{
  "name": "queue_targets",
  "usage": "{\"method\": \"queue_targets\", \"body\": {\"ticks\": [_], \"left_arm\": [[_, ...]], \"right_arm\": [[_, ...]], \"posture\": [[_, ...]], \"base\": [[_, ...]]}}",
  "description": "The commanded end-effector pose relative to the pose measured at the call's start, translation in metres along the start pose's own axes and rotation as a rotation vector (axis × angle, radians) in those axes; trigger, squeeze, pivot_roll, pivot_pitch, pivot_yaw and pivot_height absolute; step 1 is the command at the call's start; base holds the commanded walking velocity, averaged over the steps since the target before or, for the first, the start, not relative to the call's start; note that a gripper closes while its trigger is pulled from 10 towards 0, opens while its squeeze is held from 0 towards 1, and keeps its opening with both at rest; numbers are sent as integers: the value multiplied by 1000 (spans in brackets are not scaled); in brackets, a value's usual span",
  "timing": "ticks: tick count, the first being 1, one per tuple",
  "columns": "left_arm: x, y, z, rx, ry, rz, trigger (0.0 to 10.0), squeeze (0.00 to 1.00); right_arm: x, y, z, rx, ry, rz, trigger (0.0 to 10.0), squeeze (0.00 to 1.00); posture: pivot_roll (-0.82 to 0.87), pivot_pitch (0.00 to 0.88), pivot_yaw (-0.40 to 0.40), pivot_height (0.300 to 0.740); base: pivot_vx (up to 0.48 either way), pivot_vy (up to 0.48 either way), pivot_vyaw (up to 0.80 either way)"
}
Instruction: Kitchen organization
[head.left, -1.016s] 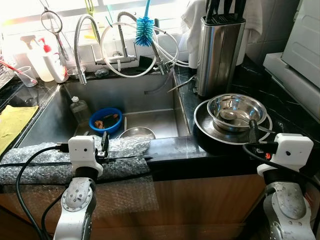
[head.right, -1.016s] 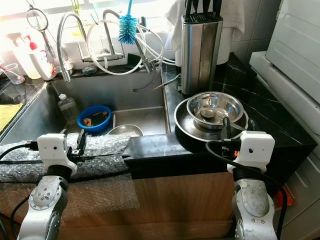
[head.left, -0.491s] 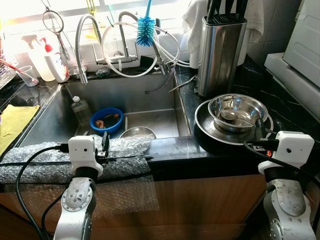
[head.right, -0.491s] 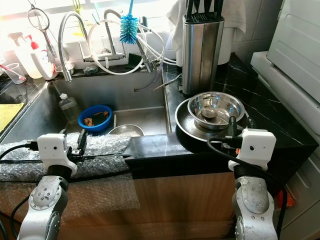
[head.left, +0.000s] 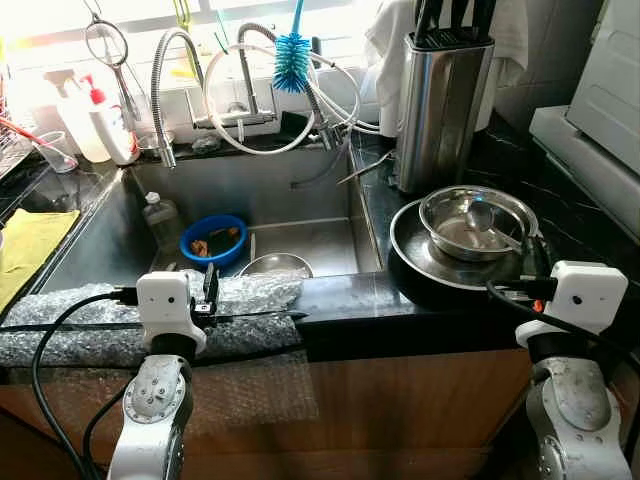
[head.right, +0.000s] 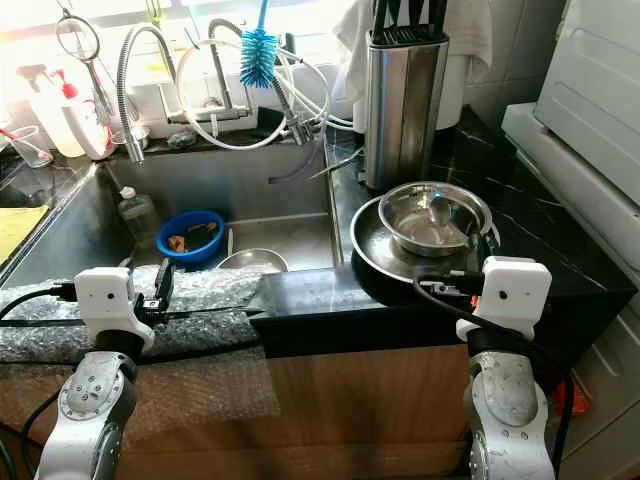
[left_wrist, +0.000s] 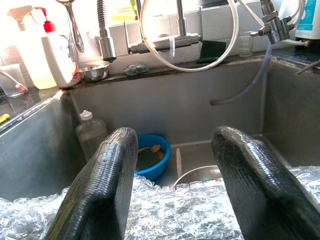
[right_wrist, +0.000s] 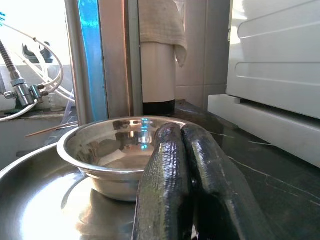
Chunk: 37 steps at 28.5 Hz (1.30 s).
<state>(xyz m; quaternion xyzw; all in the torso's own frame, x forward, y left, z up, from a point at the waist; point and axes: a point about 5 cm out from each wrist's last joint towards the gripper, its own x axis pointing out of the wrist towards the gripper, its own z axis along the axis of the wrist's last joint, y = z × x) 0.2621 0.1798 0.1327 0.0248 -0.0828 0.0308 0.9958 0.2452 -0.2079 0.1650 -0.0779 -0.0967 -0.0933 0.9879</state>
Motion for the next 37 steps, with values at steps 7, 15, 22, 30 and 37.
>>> {"method": "queue_targets", "body": {"ticks": [7, 15, 22, 30, 37], "left_arm": [[2, 0, 0, 24, 0, 1, 10000, 0], [3, -1, 1, 25, -7, 3, 10000, 0], [4, -2, 3, 20, -15, 6, 10000, 0], [8, -3, 5, 1, -24, 18, 10000, 0], [13, -4, 6, -62, -13, 31, 10000, 0]], "right_arm": [[5, 10, 12, 46, -48, 32, 0, 0], [8, 24, 35, 143, -136, 113, 3020, 0], [9, 43, 61, 209, -239, 243, 10000, 0], [4, 83, 84, 333, -264, 556, 10000, 0], [-1, 93, 68, 421, -168, 626, 10000, 0]], "posture": [[-156, 0, 96, 740], [-155, 0, 95, 740], [-156, 0, 94, 740], [-150, 0, 90, 740], [-140, 0, 85, 740]], "base": [[0, 0, 0], [0, 0, 0], [0, 0, 0], [0, 0, 0], [0, 0, 0]]}}
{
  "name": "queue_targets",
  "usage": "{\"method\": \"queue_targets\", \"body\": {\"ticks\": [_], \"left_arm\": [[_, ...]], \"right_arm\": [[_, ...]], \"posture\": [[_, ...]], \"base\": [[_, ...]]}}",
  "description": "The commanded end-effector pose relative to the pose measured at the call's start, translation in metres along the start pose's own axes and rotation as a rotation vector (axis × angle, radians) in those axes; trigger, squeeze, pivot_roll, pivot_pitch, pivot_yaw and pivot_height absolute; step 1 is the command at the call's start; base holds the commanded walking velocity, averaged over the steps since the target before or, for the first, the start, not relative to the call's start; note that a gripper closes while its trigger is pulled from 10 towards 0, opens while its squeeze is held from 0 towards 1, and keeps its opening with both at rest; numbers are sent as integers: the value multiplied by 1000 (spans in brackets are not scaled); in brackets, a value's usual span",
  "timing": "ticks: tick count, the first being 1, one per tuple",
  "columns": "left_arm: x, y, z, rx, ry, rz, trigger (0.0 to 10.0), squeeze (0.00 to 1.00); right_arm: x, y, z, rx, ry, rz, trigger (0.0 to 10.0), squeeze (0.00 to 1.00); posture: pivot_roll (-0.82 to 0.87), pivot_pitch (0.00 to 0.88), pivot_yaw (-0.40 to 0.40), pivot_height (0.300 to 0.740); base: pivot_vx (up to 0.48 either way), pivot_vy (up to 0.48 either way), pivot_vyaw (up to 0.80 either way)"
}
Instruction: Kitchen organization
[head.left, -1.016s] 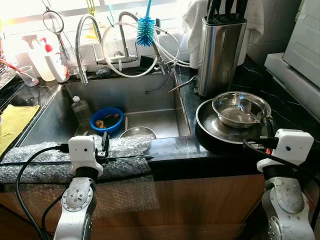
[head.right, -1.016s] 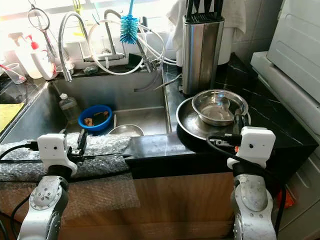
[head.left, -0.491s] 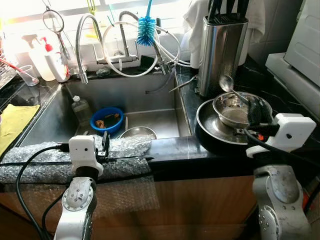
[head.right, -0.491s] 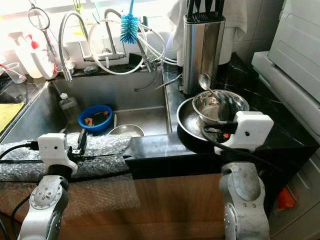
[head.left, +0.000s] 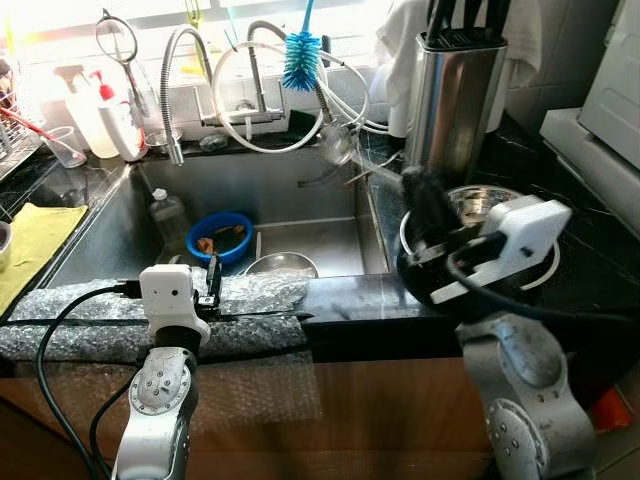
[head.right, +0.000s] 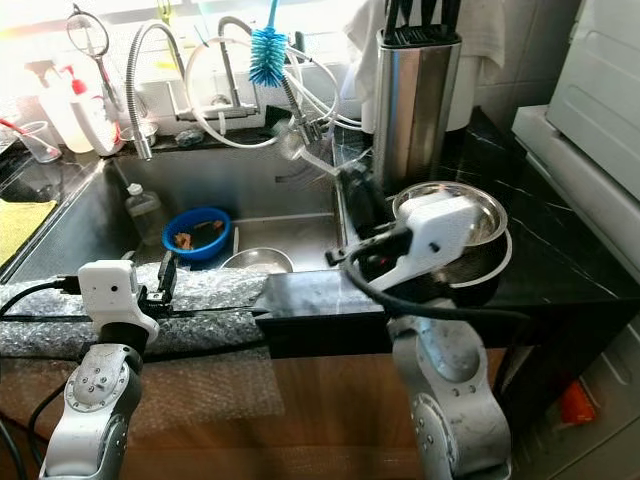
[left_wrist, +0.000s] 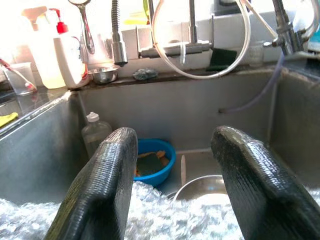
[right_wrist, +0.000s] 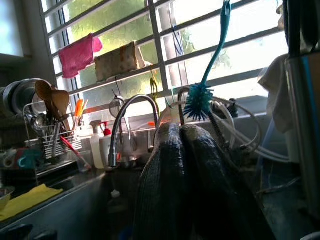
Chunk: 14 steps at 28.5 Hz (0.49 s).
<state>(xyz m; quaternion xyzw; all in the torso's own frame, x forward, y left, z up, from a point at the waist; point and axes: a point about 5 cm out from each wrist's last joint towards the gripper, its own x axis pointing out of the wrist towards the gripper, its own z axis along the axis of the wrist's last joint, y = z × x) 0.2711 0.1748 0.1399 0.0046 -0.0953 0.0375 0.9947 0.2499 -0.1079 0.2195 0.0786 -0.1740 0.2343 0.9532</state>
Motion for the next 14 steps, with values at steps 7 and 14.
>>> {"method": "queue_targets", "body": {"ticks": [7, 14], "left_arm": [[9, 1, 1, -134, 39, 51, 10000, 0], [16, -5, 6, -295, 67, 39, 10000, 0]], "right_arm": [[1, -13, -7, 217, -8, -108, 10000, 0], [-3, -19, -18, 474, -8, -176, 10000, 0]], "posture": [[-137, 0, 85, 740], [-132, 0, 90, 740]], "base": [[0, 0, 0], [0, 0, 0]]}}
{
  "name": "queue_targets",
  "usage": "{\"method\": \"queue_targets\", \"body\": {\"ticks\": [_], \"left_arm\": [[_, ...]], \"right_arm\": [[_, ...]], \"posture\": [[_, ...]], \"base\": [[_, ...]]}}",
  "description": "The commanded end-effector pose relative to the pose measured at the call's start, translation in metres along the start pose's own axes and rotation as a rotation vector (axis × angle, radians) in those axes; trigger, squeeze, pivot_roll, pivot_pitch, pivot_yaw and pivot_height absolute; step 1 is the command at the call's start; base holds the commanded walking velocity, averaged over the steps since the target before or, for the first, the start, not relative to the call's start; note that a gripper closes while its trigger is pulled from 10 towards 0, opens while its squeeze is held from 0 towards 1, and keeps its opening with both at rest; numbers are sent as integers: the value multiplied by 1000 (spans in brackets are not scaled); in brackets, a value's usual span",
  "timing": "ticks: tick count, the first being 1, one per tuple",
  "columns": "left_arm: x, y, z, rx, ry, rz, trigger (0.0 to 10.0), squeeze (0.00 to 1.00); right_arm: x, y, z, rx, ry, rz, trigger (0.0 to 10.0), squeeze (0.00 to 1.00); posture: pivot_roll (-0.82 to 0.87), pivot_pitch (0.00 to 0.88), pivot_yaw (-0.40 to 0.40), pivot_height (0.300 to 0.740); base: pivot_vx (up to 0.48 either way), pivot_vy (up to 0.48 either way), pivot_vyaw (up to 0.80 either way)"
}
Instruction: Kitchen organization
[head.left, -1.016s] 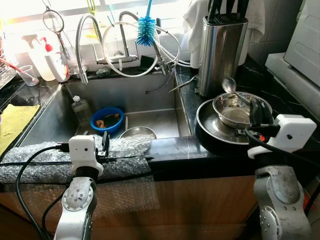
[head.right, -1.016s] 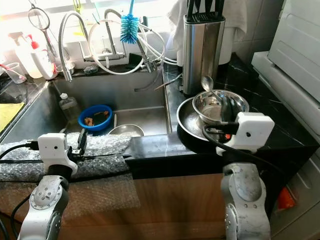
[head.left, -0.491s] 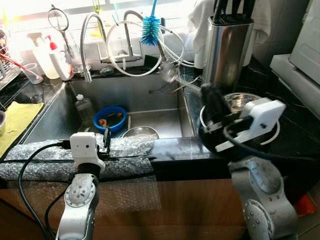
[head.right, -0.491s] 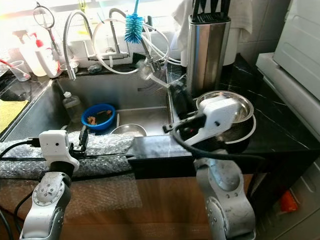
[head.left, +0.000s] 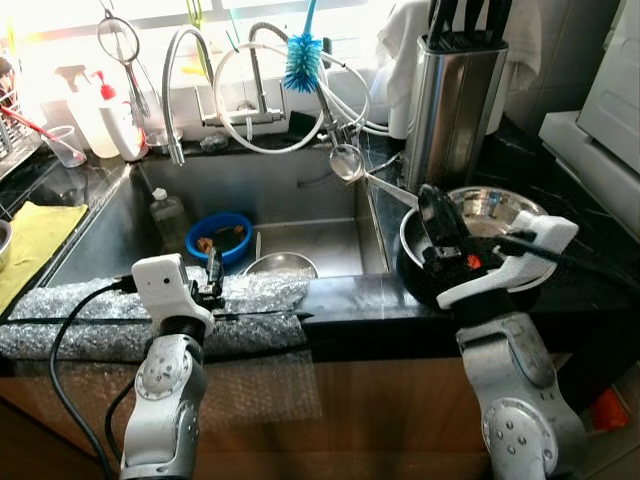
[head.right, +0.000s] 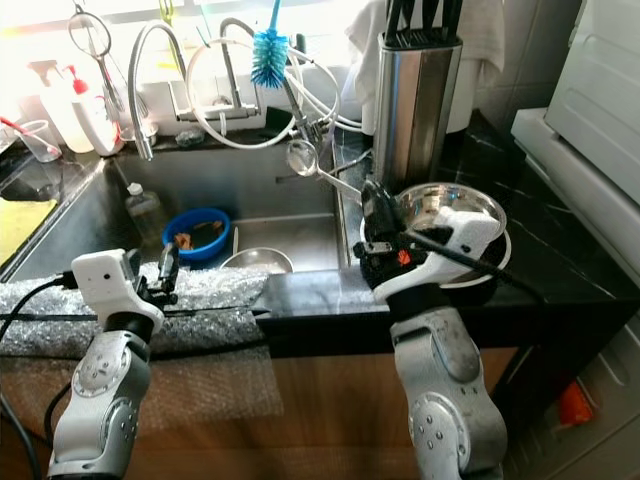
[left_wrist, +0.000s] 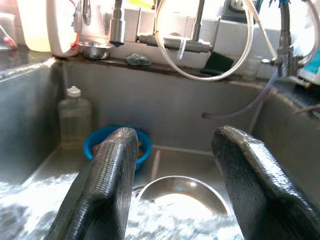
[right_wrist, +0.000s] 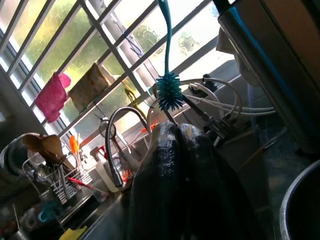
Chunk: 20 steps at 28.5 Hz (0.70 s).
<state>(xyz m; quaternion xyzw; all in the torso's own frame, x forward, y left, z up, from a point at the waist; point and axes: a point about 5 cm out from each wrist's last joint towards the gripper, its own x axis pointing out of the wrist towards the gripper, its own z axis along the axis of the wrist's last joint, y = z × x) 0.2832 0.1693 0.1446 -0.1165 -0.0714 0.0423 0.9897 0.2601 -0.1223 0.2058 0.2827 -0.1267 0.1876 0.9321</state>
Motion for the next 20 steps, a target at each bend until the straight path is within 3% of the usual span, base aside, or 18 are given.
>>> {"method": "queue_targets", "body": {"ticks": [1, 5, 11, 20], "left_arm": [[4, 0, 4, -56, 11, 6, 10000, 0], [8, -5, 8, -127, 20, -12, 10000, 0], [19, -17, 32, -166, -54, -61, 10000, 0], [26, -45, 58, -230, -100, -214, 10000, 0]], "right_arm": [[0, -3, -5, 71, 14, -21, 10000, 0], [-2, -4, -12, 90, 50, -17, 10000, 0], [-2, -4, -14, 125, 66, -14, 10000, 0], [-9, -6, -19, 206, 105, 7, 10000, 0]], "posture": [[-132, 0, 90, 740], [-132, 0, 95, 740], [-130, 0, 96, 740], [-124, 0, 92, 740]], "base": [[0, 0, 0], [0, 0, 0], [0, 0, 0], [0, 0, 0]]}}
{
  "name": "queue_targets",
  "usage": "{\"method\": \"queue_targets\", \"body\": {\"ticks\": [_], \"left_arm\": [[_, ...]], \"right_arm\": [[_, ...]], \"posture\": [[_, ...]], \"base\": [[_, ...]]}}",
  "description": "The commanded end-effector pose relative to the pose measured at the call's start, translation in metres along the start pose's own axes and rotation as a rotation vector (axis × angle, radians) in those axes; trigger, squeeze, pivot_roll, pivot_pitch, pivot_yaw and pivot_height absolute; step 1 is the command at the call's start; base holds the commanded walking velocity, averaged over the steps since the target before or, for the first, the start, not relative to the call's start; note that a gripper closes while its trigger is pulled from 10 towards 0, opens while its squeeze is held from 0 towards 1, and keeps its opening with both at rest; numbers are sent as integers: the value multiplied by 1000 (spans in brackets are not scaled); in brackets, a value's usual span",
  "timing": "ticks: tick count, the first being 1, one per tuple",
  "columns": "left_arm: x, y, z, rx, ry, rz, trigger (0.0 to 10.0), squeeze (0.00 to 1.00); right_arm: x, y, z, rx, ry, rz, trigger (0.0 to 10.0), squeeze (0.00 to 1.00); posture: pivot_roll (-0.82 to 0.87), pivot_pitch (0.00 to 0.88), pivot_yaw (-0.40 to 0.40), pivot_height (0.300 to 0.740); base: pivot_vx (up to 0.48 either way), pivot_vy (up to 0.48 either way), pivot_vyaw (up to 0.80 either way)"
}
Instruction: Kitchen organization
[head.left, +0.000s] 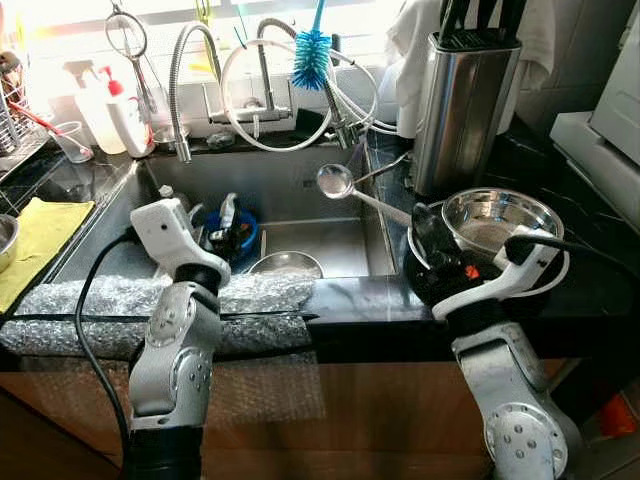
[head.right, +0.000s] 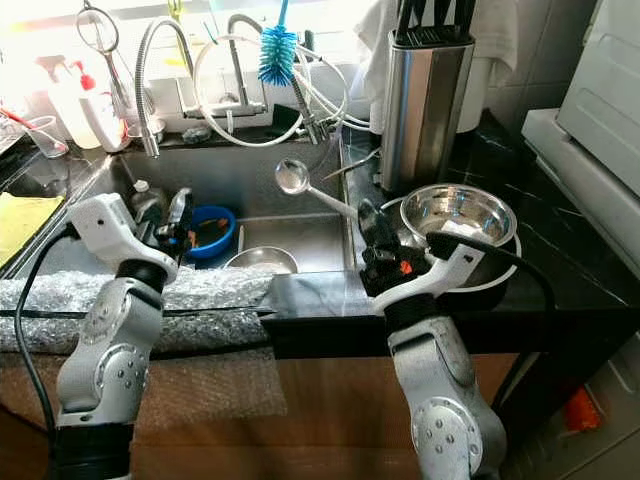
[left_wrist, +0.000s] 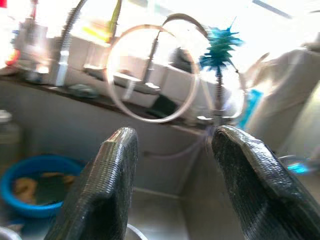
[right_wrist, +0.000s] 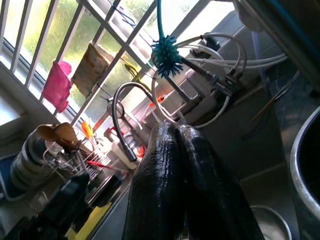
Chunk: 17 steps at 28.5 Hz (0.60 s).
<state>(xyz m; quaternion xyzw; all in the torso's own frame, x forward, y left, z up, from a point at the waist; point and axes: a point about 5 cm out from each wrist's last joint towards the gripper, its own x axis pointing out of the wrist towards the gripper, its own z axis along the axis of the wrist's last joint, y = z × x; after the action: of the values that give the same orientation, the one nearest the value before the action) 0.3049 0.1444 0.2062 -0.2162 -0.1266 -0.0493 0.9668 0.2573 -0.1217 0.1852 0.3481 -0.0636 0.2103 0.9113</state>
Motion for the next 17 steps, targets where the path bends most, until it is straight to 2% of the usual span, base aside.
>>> {"method": "queue_targets", "body": {"ticks": [1, 5, 6, 8, 9, 14, 17], "left_arm": [[1, -9, 6, -15, -9, -48, 10000, 0], [0, -17, 0, -30, 24, -91, 10000, 0], [-3, -23, -5, -61, 54, -131, 10000, 0], [-4, -26, -7, -74, 69, -147, 10000, 0], [-7, -30, -12, -117, 110, -183, 10000, 0], [-10, -31, -17, -123, 136, -199, 10000, 0], [-13, -33, -20, -164, 154, -206, 10000, 0]], "right_arm": [[1, 2, -4, 52, 8, 16, 10000, 0], [0, 3, -5, 47, 25, 29, 10000, 0], [0, 3, -7, 50, 33, 33, 10000, 0], [-1, 3, -7, 51, 35, 36, 10000, 0], [-1, 5, -8, 66, 42, 53, 10000, 0], [-1, 9, -9, 100, 55, 90, 10000, 0], [-3, 14, -12, 127, 86, 142, 10000, 0]], "posture": [[-124, 0, 92, 740], [-129, 0, 95, 740], [-129, 0, 96, 740], [-129, 0, 96, 740], [-129, 0, 95, 740], [-129, 0, 95, 740], [-125, 0, 92, 740]], "base": [[0, 0, 0], [0, 0, 0], [0, 0, 0], [0, 0, 0], [0, 0, 0], [0, 0, 0], [0, 0, 0]]}}
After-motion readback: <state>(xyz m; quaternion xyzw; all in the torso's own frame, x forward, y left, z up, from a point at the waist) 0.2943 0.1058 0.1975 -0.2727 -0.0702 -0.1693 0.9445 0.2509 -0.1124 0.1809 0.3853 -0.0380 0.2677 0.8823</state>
